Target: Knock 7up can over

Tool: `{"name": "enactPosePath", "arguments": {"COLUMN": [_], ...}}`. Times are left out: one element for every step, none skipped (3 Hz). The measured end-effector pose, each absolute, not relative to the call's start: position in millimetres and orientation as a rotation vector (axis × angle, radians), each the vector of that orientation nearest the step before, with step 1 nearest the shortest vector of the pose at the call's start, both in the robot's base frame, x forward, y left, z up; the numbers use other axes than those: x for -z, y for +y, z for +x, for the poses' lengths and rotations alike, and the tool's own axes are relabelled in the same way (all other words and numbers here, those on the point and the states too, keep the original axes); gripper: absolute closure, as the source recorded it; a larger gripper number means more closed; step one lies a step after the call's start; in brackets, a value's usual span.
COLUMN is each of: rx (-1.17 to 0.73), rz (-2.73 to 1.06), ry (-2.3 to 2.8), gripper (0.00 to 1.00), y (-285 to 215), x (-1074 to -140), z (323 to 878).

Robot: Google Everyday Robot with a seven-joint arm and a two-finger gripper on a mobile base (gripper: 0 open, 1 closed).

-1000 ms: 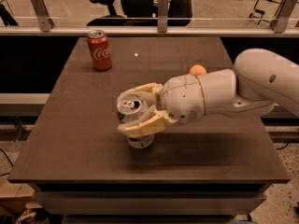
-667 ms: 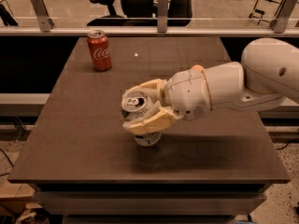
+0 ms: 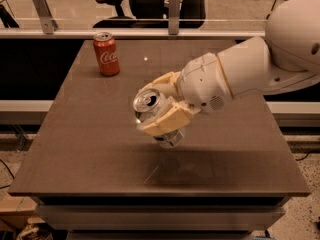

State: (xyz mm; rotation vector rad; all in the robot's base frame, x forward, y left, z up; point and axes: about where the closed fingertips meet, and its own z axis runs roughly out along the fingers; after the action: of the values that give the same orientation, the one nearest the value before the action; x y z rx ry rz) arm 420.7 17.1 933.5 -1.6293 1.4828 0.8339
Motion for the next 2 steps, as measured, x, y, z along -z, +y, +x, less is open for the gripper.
{"name": "enactPosePath", "arguments": {"rx": [-0.742, -0.651], "rz": [-1.696, -1.763], "ry": [1.572, 1.652], "gripper": [1.0, 1.0], "y": [13.3, 11.3], "x": [-933.7, -931.4], "z": [421.7, 420.0]}}
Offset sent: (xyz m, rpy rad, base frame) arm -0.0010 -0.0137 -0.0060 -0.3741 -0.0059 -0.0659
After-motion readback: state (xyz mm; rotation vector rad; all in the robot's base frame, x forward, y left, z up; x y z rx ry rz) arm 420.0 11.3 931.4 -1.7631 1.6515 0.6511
